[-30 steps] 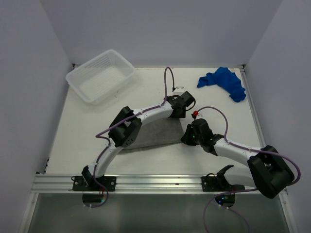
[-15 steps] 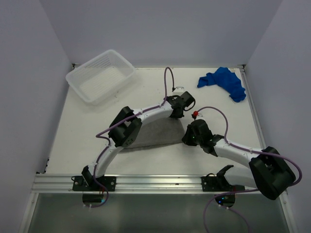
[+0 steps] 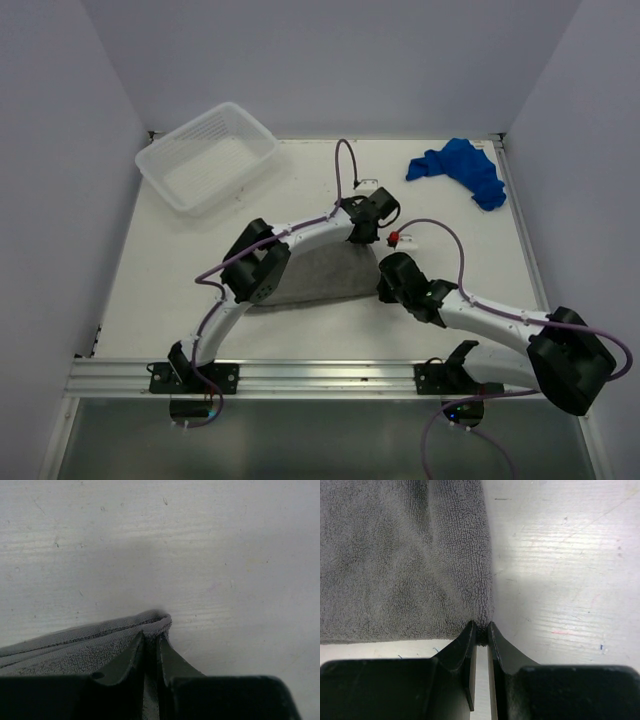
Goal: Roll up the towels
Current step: Roll the towel
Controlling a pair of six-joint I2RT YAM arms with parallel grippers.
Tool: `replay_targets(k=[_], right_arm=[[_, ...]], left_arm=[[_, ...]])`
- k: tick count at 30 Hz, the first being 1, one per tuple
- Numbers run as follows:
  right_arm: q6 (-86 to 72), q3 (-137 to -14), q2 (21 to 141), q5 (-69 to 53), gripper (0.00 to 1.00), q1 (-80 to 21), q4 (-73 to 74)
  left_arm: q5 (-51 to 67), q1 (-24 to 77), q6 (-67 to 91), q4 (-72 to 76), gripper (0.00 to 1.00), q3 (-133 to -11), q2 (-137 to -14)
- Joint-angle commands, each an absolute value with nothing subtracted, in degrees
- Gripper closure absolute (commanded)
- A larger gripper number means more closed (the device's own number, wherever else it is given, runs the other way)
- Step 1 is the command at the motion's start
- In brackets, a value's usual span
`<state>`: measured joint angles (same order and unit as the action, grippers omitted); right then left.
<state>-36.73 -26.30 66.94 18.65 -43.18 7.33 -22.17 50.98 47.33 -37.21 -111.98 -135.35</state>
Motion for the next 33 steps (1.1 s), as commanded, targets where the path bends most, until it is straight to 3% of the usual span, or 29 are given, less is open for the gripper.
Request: replay_targets(k=[1, 9, 21, 33], right_arm=[[-35.34, -28.47, 64.87, 26.97, 1.00, -45.70, 13.18], [-31.82, -34.10, 67.41, 38.83, 1.00, -54.30, 19.59], [-36.47, -40.34, 72.33, 52.46, 1.00, -61.52, 31.90], [-36.91, -48.60, 84.11, 57.39, 1.00, -65.83, 38.06]], left_arm=[[-20.92, 48.96, 49.22, -32.18, 1.00, -108.30, -130.45], [-16.09, 46.94, 50.98, -12.60, 1.00, -93.79, -119.98], [-10.99, 46.14, 49.22, -0.97, 1.00, -86.06, -115.23], [-6.77, 44.30, 46.06, 12.39, 1.00, -74.46, -109.96]])
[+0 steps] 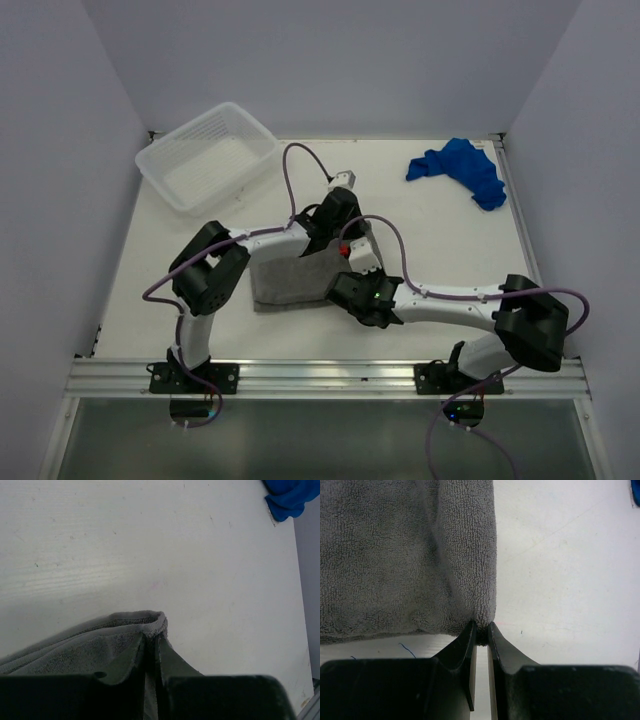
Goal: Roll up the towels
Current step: Roll the towel
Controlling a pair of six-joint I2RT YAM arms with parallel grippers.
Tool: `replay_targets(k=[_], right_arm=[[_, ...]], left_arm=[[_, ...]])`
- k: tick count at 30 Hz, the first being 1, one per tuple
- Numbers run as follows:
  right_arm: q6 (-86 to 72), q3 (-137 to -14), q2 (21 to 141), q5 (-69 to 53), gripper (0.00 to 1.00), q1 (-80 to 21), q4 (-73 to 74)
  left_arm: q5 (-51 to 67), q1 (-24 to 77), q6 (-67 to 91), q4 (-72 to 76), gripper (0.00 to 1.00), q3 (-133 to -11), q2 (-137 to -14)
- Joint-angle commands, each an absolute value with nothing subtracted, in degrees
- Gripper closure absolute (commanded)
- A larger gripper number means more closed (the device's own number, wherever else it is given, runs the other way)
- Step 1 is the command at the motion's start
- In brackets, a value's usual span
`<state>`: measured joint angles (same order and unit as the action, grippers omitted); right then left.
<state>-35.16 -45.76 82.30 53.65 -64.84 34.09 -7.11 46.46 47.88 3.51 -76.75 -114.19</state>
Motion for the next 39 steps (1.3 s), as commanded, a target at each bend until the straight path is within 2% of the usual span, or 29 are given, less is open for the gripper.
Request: replay_targets(k=[1, 8, 25, 35, 39], right_arm=[[-36.91, -48.86, 84.46, 57.39, 1.00, -66.00, 37.97], [-36.04, -51.50, 89.03, 56.52, 1.00, -68.03, 37.45], [-34.19, -48.34, 89.38, 46.76, 1.00, -68.20, 25.31], [-35.68, -44.83, 86.49, 39.21, 1.00, -63.20, 21.37], [-35.51, -42.28, 83.68, 32.10, 0.91, -60.04, 17.76]], left_arm=[[-6.51, 44.04, 45.62, 13.09, 1.00, -73.92, -109.60], [-5.10, 43.24, 43.86, 14.85, 1.00, -71.37, -109.07], [-6.33, 41.84, 40.25, 14.50, 1.00, -65.92, -108.19], [-7.03, 41.57, 39.38, 14.85, 1.00, -64.60, -108.98], [-7.47, 41.57, 39.02, 14.85, 1.00, -63.99, -109.42]])
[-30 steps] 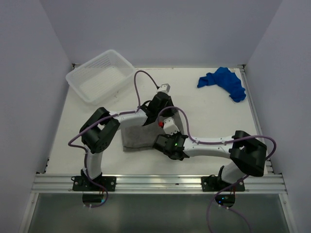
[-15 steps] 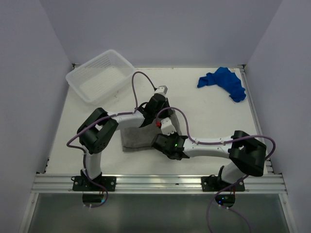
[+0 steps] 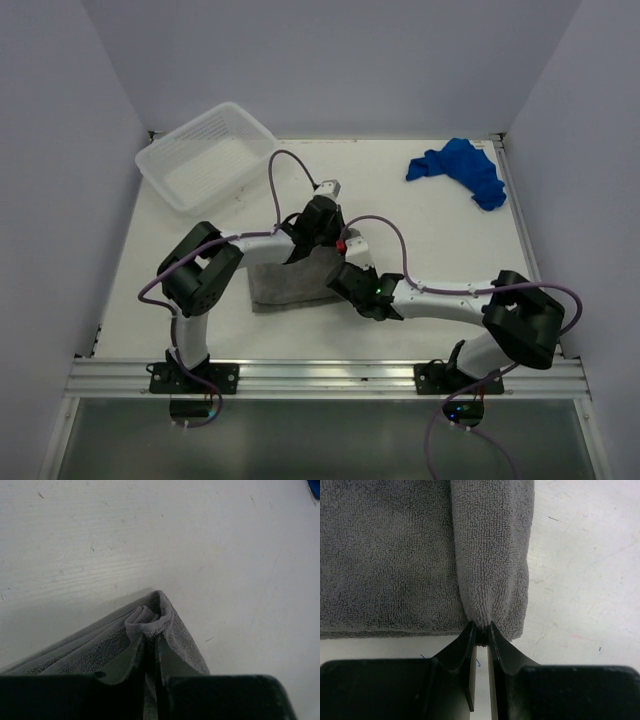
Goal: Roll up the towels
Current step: Roll the towel
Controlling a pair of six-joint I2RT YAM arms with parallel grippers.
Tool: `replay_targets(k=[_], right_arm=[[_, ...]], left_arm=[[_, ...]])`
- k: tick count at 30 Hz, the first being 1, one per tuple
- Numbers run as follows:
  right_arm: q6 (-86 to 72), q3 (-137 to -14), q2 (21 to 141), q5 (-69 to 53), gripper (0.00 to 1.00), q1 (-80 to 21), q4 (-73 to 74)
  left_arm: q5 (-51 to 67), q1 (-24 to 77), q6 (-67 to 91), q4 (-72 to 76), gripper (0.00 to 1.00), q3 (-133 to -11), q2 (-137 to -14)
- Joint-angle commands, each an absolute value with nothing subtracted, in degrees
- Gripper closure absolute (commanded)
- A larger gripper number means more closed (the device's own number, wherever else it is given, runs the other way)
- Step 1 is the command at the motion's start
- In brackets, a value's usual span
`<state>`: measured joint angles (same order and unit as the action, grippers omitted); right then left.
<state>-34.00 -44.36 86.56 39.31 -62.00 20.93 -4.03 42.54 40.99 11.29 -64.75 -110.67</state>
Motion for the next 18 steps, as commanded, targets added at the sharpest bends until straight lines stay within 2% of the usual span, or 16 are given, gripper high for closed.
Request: replay_targets(k=[1, 8, 11, 18], right_arm=[[-35.59, -41.84, 82.71, 30.78, 0.86, -59.51, 17.14], [-36.21, -39.82, 74.98, 23.30, 0.59, -56.61, 15.73], [-37.44, -38.76, 70.94, 20.57, 0.52, -55.47, 15.21], [-40.69, -37.18, 62.14, 15.56, 0.49, -49.84, 14.76]], left_arm=[[-7.56, 41.57, 39.20, 14.94, 1.00, -63.81, -109.42], [-7.47, 41.66, 39.64, 16.26, 1.00, -62.67, -109.95], [-7.65, 41.57, 39.55, 16.52, 1.00, -62.32, -110.04], [-7.21, 41.57, 39.55, 17.05, 1.00, -62.05, -110.65]])
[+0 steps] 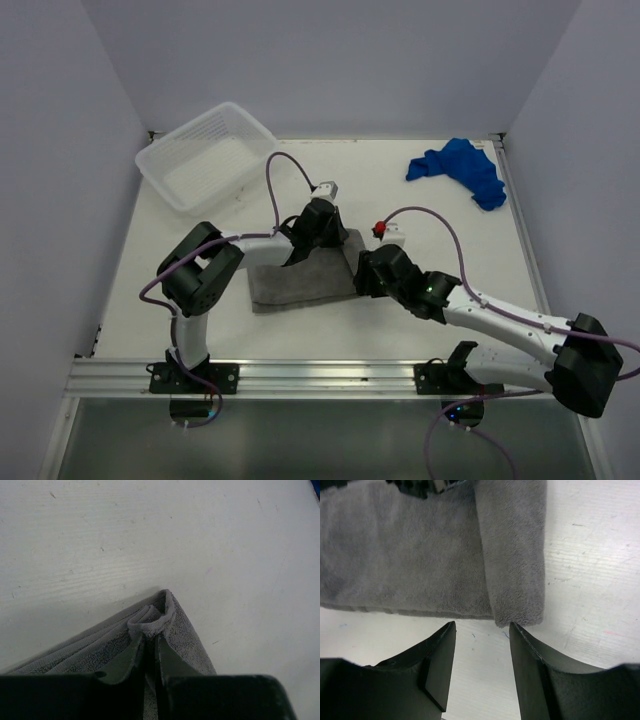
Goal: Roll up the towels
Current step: Roll the towel
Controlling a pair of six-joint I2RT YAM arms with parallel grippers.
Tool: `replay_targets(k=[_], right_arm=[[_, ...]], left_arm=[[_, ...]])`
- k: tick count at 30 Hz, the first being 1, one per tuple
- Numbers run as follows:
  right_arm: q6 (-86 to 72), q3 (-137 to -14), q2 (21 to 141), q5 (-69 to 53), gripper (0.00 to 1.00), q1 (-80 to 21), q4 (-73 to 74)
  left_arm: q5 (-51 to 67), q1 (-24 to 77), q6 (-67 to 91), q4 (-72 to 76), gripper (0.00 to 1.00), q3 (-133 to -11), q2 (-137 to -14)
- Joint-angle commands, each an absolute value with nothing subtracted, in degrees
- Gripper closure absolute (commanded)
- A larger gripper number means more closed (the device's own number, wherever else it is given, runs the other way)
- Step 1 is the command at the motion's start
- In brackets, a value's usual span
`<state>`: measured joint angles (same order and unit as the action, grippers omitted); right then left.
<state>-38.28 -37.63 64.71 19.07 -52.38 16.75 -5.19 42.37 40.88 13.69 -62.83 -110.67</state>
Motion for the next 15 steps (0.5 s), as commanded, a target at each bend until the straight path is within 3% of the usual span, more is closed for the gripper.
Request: replay_targets(k=[1, 15], right_arm=[[-41.22, -37.35, 61.27, 15.21, 0.49, -49.05, 15.03], [-46.32, -30.68, 64.59, 1.33, 0.49, -32.26, 6.34]], left_arm=[[-7.21, 41.57, 39.64, 17.05, 1.00, -62.05, -110.83], [-6.42, 41.57, 39.20, 17.23, 1.00, -62.93, -111.44]])
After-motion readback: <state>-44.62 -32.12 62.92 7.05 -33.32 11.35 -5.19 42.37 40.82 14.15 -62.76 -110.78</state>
